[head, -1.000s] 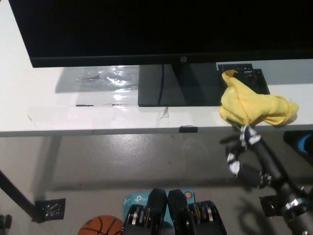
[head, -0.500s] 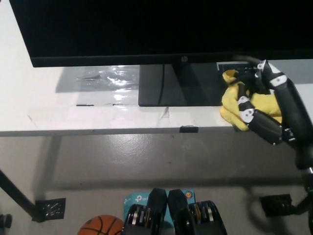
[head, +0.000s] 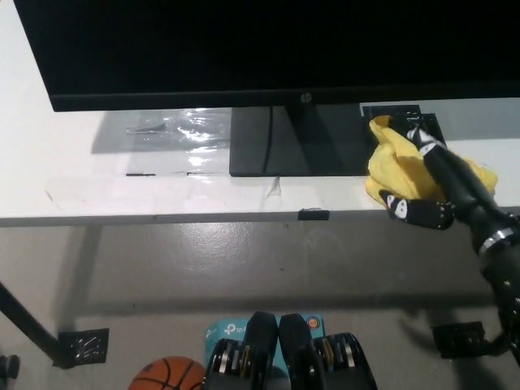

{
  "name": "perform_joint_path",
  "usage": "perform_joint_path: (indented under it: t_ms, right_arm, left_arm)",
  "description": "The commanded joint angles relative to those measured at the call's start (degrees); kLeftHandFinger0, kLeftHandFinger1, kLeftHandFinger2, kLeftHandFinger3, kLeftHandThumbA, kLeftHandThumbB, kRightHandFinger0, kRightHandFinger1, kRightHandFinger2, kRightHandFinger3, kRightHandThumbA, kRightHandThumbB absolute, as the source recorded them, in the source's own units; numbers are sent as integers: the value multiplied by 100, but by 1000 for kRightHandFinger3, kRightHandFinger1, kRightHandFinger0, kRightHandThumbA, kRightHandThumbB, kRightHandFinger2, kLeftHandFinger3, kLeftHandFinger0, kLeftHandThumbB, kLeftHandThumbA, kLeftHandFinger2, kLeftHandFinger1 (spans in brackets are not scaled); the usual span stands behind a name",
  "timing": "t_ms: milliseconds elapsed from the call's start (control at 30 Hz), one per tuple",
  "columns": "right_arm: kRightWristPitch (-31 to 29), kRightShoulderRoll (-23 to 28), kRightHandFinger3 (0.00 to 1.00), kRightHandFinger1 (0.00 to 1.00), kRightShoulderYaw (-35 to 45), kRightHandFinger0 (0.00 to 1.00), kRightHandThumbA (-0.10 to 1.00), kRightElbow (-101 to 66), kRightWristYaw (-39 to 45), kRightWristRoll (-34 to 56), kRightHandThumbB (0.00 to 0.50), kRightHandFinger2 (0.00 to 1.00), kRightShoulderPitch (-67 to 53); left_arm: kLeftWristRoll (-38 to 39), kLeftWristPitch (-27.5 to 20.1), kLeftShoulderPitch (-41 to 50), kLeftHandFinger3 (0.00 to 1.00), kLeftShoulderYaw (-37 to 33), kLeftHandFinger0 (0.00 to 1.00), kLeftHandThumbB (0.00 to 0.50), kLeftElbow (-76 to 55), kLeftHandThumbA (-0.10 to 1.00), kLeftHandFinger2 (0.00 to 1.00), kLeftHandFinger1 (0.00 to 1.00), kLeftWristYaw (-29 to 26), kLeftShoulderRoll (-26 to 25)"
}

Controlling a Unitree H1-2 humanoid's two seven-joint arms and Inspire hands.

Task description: The robot uses its right hand to pick up the cloth kept in the middle of the desk and use it to wipe the monitor in the middle of the desk by swiping its screen twice

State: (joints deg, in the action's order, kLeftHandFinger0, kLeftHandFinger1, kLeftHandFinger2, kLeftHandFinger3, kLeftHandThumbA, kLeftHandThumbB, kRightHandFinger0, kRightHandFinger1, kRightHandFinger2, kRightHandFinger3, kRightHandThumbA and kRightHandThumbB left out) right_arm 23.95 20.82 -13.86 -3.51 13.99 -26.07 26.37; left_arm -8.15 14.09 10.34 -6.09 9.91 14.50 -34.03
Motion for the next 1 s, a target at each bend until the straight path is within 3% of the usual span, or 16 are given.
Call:
perform_joint_path:
  t_ms: [0,133,367,433,500,567,600,633,667,700,733,767,833,867,933,967]
  right_arm:
    - [-130,131,1000,1000,53,1000,669,572,-2,-44,381,1000,402]
    - [-241,81,1000,1000,103,1000,608,1265,-133,-8,322,1000,543]
    - [-631,82,1000,1000,220,1000,563,2002,-447,12,286,1000,748]
    - [-711,90,1000,1000,282,1000,549,2049,-475,67,234,1000,766]
    - [-831,94,1000,1000,342,1000,511,2005,-537,97,145,1000,748]
    - [-1039,102,1000,1000,370,1000,506,2005,-623,89,110,1000,724]
    - [-1477,102,1000,1000,426,1000,470,2032,-743,188,55,1000,683]
    - [-1609,98,1000,948,445,919,411,2057,-782,208,54,942,676]
    - [-1684,38,1000,760,518,747,386,2037,-760,339,34,812,607]
    - [-1755,27,990,493,522,521,386,2021,-796,320,6,581,593]
    - [-1902,-2,956,253,520,223,394,1960,-882,295,0,400,559]
    - [-1961,-22,926,155,520,100,346,1925,-904,296,0,310,549]
    - [-2139,-93,834,73,562,1,159,1839,-1015,327,0,205,517]
    - [-2201,-118,799,113,583,5,109,1840,-1067,325,0,218,517]
    - [-2224,-200,752,319,615,94,44,1783,-1147,307,0,387,527]
    - [-2190,-232,748,352,622,105,0,1742,-1158,293,0,450,525]
  left_arm:
    - [-55,-45,24,1000,74,654,28,-61,133,804,693,34,-81]
    - [-67,48,59,1000,84,654,34,-156,145,787,688,32,-78]
    - [-72,-43,71,1000,91,675,31,-80,146,797,695,36,-86]
    - [-64,40,97,1000,99,678,24,-188,143,801,698,53,-90]
    - [-40,80,106,1000,122,655,29,-223,136,796,692,48,-71]
    - [-22,40,109,1000,135,642,30,-205,141,796,683,51,-64]
    - [-39,-32,75,1000,115,650,37,-92,177,788,675,51,-69]
    - [-51,-42,68,1000,107,645,38,-77,197,782,668,50,-73]
    - [-77,-21,158,1000,99,648,41,-120,217,778,669,27,-69]
    - [-76,-36,155,1000,99,633,34,-104,239,767,655,26,-68]
    - [-81,-159,120,1000,92,633,39,49,281,792,666,0,-56]
    - [-82,-159,112,1000,92,615,43,75,321,795,662,-4,-53]
    - [-43,-259,106,1000,108,635,51,146,448,821,674,9,-52]
    - [-37,-268,102,1000,109,644,54,154,473,829,677,7,-39]
    - [-12,-238,102,1000,127,636,61,152,534,843,659,2,-8]
    - [-8,-272,96,1000,132,643,68,186,572,845,663,-6,-1]
